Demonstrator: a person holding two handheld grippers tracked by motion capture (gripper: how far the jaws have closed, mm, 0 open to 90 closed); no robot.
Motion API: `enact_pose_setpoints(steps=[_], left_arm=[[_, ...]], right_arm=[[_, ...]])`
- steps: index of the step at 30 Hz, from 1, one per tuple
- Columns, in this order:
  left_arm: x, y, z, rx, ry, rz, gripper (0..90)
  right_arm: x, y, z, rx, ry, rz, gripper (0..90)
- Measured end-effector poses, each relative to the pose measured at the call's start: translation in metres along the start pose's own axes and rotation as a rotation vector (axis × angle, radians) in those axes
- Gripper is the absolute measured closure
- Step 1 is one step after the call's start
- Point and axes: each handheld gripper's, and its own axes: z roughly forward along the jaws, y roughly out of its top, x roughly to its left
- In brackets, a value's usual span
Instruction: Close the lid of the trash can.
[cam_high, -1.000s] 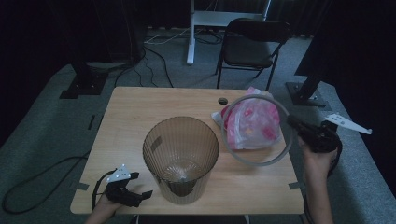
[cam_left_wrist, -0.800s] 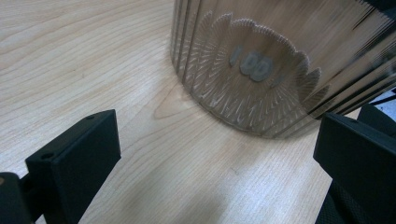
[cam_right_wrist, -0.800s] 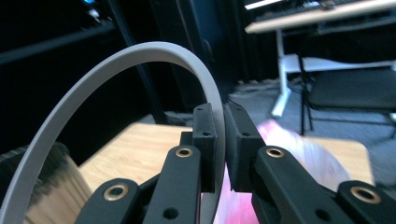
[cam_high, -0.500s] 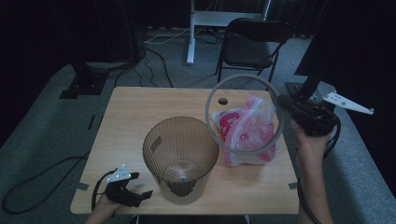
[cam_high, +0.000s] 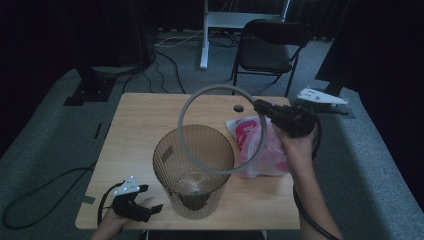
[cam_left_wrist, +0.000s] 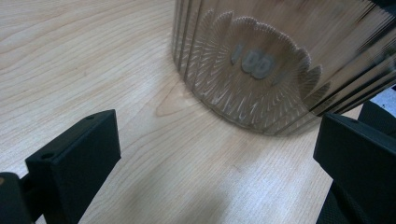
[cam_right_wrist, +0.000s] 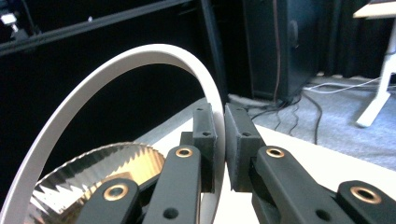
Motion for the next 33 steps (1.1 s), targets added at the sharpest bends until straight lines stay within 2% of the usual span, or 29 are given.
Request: enact_pose_setpoints(steps=[4,7,12,14,16,21,27,33], left_arm=[[0.000,0.000,0.000,0.001,-0.002,0.001,0.7],[0.000,0.000,0.000,0.002,-0.001,0.003,0.7],[0.000,0.000,0.000,0.006,0.001,0.005,0.6],[0.000,0.000,0.000,0.004,-0.002,0.004,0.7],[-0.001,0.000,0.000,0.004,-0.002,0.007,0.7],[-0.001,0.000,0.000,0.003,-0.001,0.007,0.7],[-0.001,-0.001,0.000,0.012,-0.001,0.011,0.7],[-0.002,-0.001,0.001,0.014,-0.002,0.015,0.7]], right_arm=[[0.007,-0.006,0.018,0.045,0.045,0.011,83.9],[0.009,-0.010,0.028,0.065,0.096,0.042,83.9],[0.022,-0.016,0.043,0.119,0.125,0.018,83.9],[0.028,-0.018,0.049,0.143,0.122,0.005,83.9],[0.030,-0.020,0.055,0.156,0.142,0.014,83.9],[0.032,-0.024,0.065,0.190,0.137,0.008,83.8],[0.027,-0.032,0.075,0.268,0.110,0.005,83.6],[0.024,-0.039,0.083,0.299,0.098,0.007,83.4]])
